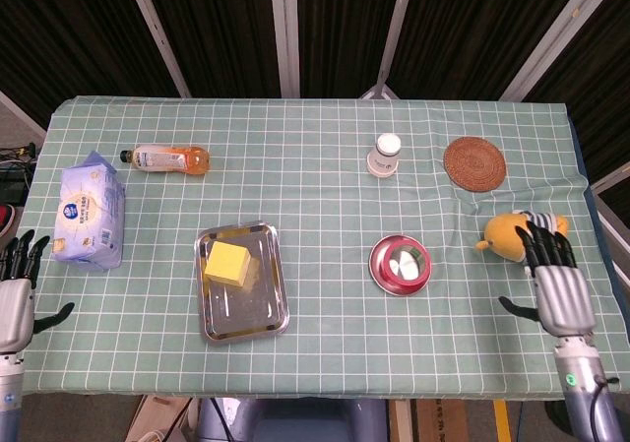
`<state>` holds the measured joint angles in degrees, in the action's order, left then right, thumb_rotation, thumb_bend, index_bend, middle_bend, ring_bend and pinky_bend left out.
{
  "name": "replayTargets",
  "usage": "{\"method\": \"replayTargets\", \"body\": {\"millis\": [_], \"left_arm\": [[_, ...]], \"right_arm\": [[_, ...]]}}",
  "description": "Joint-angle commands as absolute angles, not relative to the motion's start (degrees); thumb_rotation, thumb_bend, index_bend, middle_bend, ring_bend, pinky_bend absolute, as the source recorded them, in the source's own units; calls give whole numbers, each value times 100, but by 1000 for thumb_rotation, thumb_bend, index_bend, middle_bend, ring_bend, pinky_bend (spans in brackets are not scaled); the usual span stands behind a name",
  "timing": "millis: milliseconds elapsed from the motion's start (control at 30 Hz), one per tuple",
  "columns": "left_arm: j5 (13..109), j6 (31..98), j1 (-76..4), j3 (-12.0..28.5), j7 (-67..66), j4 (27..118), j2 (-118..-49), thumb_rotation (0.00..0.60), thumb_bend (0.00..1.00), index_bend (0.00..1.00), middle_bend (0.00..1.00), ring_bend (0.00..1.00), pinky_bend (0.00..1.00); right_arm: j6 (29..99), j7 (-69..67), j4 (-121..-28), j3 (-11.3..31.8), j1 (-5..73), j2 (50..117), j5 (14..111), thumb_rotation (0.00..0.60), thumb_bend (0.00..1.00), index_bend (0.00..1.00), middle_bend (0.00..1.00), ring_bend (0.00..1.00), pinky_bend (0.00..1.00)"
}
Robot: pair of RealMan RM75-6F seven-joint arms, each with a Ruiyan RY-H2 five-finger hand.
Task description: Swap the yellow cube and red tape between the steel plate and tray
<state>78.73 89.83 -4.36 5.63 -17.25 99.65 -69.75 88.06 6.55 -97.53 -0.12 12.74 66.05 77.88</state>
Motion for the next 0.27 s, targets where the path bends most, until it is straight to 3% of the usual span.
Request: {"method": "replayTargets", "body": {"millis": [33,267], "left_arm": [[8014,8992,-428,520,-1614,9940,-6943,600,33,109,0,0,108],[8018,8845,-442,495,-1351,9925,-6817,600,33,109,0,0,108]], "right_arm": [[9287,720,-9520,-222,841,6682,8253,600,33,0,10,0,0],[9447,1092,-9301,-86,752,6774,8456,600,33,0,0,0,0]]}}
